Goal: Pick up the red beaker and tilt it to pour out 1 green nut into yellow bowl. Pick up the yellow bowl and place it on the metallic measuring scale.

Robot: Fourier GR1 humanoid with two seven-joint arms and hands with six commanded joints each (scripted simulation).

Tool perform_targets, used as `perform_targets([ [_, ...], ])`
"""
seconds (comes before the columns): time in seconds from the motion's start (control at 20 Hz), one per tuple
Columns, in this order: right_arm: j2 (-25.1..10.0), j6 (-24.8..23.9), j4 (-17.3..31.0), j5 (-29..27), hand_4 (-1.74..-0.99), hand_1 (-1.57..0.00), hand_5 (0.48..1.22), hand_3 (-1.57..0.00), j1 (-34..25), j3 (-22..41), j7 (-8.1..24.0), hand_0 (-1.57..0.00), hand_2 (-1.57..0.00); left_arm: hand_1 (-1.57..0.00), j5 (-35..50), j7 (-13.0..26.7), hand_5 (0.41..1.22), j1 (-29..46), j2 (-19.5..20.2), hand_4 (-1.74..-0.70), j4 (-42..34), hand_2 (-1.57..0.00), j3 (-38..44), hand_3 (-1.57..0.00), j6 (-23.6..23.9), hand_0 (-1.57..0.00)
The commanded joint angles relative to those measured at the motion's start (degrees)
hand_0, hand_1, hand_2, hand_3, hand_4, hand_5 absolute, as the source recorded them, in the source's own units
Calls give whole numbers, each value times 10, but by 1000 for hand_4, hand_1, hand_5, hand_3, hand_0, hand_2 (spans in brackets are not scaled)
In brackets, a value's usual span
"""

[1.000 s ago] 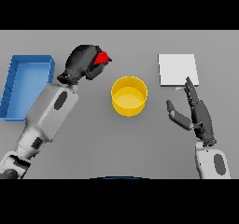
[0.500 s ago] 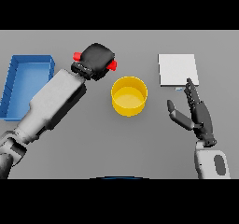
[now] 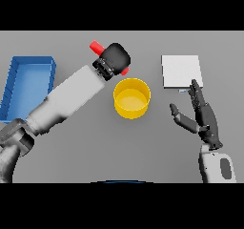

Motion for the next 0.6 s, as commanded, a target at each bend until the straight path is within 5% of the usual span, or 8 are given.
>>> perform_targets([
  [0.0,2,-1,5,6,-1300,1,601,1,3,4,6,1,1,-1571,-12,-4,1220,-10,-2,-1726,0,-1571,-12,-1420,-2,-1571],
  [0.3,-1,-7,16,7,-1290,1,604,1,-7,-4,1,1,1,-1571,-74,-11,1221,-33,-15,-1737,19,-1571,-78,-1531,6,-1571],
  [0.55,0,-11,11,19,-1290,1,607,1,0,3,-6,1,1,-1571,-112,-54,1221,-72,-22,-1740,37,-1571,-130,-1558,-23,-1571],
])
